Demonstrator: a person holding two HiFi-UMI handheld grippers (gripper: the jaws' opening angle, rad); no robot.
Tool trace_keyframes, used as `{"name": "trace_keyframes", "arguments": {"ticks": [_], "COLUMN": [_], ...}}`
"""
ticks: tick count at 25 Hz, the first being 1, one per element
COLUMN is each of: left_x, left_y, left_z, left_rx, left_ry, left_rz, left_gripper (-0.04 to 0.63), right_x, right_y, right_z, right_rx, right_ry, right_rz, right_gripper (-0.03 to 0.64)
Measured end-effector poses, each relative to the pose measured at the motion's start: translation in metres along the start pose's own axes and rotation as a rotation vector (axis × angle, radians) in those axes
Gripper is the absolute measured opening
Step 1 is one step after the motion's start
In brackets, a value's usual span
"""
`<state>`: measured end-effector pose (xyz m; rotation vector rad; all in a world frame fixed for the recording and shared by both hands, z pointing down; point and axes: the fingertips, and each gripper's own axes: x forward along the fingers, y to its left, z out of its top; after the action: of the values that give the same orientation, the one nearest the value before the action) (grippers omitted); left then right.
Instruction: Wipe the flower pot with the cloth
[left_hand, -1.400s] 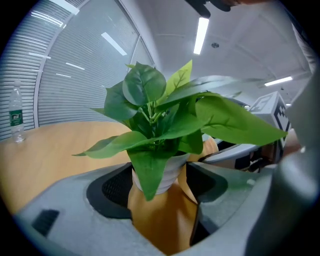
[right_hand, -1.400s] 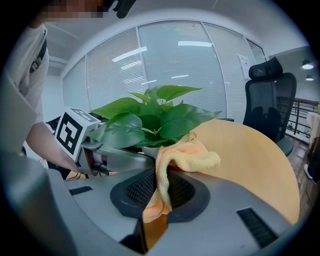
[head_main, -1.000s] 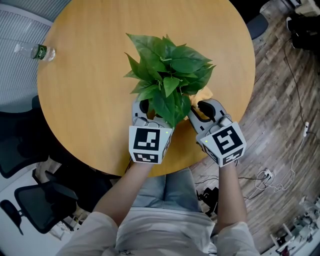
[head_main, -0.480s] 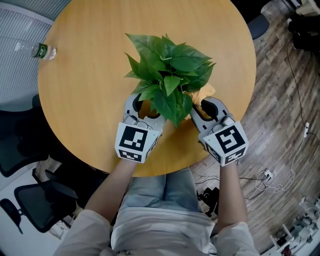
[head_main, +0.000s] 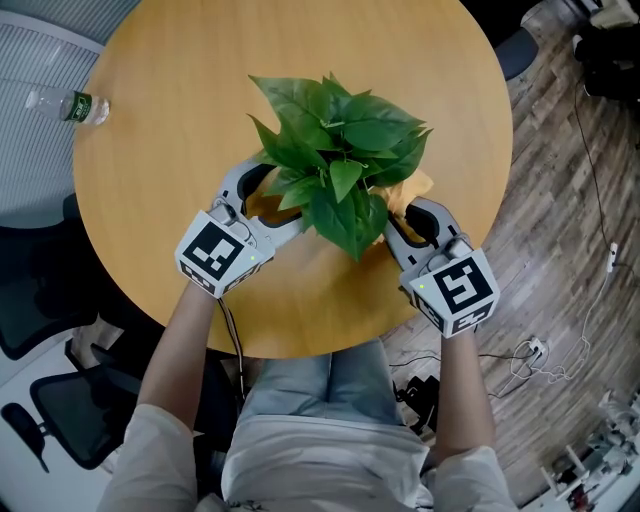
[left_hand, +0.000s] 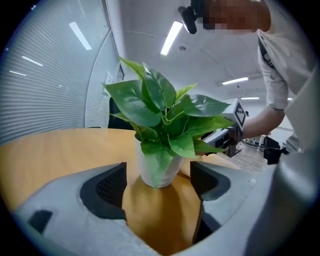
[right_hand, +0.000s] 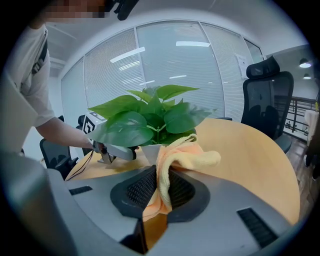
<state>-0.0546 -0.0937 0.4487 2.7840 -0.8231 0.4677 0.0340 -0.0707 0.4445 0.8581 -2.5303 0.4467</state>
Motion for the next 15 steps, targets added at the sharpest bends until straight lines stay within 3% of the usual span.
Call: {"name": "trace_keyframes", "arguments": {"ticks": [7, 15], "left_x": [0.012, 0.024], "left_y": [-0.001, 0.0], "left_z": [0.01, 0.012], "left_rx": [0.059, 0.075], "left_ry": [-0.018, -0.022], "left_rz": [-0.196, -0.261], "left_gripper": [0.448, 0.451], "right_x": [0.002, 0.003], "right_y": [-0.001, -0.001], "right_z": [0.0, -0.001], "right_rx": [0.012, 0.019], "right_ry": [0.002, 0.004], "right_rz": [-0.013, -0.023], "right_gripper": [0.049, 0.049]}}
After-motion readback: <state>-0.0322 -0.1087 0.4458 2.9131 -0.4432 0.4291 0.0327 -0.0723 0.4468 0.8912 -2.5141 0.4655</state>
